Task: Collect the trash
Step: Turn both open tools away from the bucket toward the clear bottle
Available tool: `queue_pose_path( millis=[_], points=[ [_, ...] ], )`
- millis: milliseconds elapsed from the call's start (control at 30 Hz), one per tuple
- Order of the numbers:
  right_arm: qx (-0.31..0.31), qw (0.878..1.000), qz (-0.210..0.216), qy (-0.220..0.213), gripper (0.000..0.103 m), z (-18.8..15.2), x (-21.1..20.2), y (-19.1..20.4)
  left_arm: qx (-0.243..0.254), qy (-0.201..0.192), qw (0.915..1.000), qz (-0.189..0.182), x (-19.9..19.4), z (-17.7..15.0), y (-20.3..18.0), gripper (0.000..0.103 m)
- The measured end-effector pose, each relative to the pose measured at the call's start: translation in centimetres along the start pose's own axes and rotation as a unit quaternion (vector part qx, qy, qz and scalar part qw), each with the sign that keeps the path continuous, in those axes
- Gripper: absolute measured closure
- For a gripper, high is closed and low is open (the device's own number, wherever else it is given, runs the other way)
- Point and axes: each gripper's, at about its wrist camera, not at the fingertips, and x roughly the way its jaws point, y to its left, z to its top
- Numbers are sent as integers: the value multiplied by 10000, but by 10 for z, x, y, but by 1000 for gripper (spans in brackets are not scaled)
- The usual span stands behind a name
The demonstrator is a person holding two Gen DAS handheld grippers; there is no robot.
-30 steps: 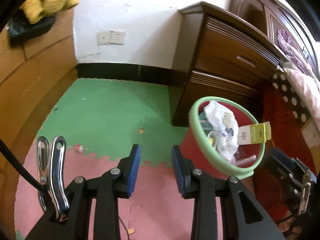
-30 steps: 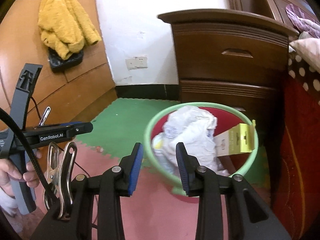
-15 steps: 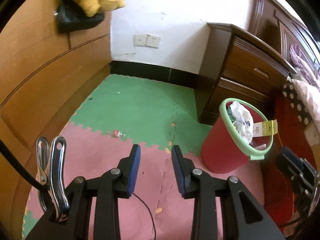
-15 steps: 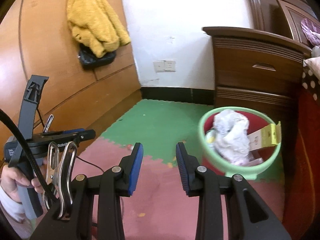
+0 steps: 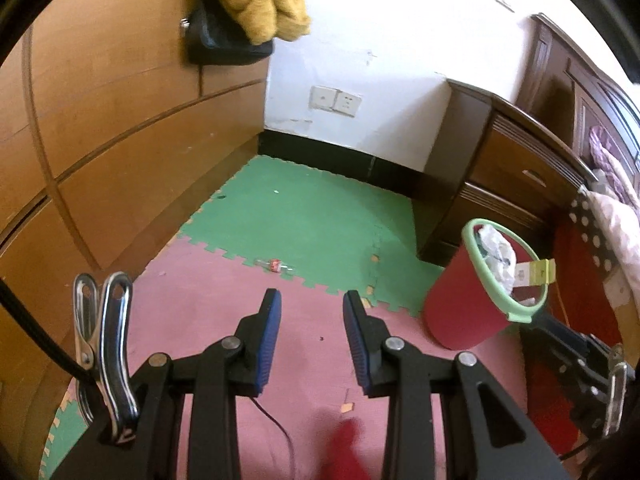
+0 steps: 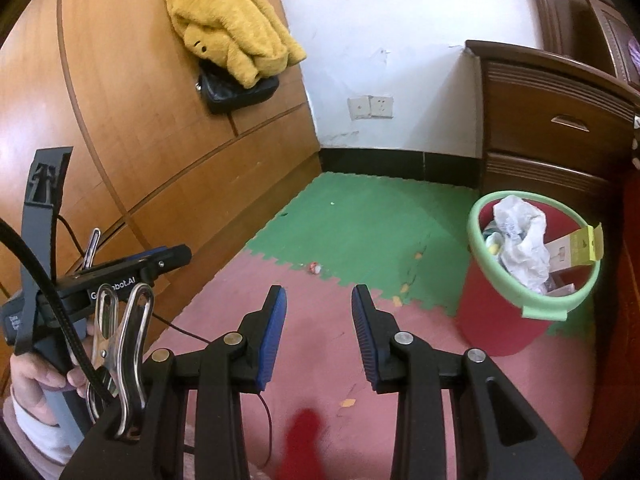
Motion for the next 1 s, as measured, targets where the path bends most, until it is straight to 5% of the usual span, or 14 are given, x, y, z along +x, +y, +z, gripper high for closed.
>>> queue_pose_path(
  millis=[467,800,1000],
  points=[
    [-23,9987,-271,433,68,-10,43,22,-159,235,9996,-39,36,-9,30,70],
    [-206,9959,-204,858,68,-17,132,19,-461,337,9980,253,116,-7,59,70],
    [-451,9921,-20,1168,68,-25,199,15,-830,469,9926,754,177,-14,88,70]
  ],
)
